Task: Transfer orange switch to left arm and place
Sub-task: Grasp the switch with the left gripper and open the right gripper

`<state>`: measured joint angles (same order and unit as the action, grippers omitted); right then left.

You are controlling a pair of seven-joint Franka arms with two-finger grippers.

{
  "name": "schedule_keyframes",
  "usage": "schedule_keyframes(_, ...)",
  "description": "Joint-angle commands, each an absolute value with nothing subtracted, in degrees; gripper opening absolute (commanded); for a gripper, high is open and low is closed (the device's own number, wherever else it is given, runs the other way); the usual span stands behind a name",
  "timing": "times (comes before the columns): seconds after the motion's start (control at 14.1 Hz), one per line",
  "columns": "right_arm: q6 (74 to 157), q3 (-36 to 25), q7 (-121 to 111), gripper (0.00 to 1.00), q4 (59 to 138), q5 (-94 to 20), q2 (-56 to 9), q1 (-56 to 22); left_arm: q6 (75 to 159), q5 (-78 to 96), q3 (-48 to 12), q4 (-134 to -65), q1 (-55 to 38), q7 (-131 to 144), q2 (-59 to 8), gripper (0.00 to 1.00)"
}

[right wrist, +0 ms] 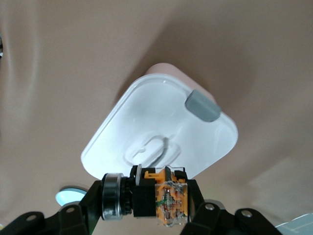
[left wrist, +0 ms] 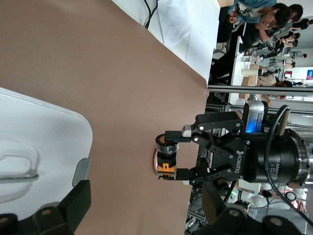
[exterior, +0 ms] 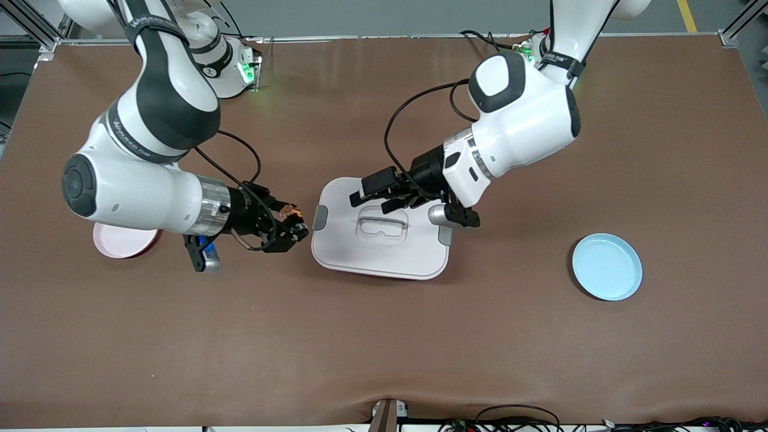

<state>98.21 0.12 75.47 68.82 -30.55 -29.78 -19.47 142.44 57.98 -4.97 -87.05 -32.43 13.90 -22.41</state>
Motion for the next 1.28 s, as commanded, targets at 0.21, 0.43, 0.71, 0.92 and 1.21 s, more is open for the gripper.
schedule_keyframes(0.21,101.5,-0.35,84.81,0.0,60.56,-32.7,-35.85,-22.32,150.98,58.45,-4.48,-84.47,-35.15,12.84,-26.88,1.0)
schedule_keyframes(0.43,103.27,0.08,87.26,0.0,58.46,-32.7,-37.43,-23.2,152.05,58.18,-4.48,-82.88,-35.6,10.65,-29.0,1.0)
schedule_keyframes(0.71,104.5,0.62,90.52,0.0,56.51,-32.7,-38.58,-23.64,152.49,58.09,-4.48,-81.48,-35.6,6.6,-31.28,1.0)
schedule_keyframes(0.92,107.13,0.53,92.63,0.0,56.43,-32.7,-38.76,-25.57,152.49,58.01,-4.48,-78.32,-35.6,5.8,-34.09,1.0)
schedule_keyframes(1.21,109.07,0.53,93.87,0.0,56.43,-32.7,-39.11,-26.37,153.8,58.01,-4.31,-76.2,-35.77,5.1,-36.12,1.0)
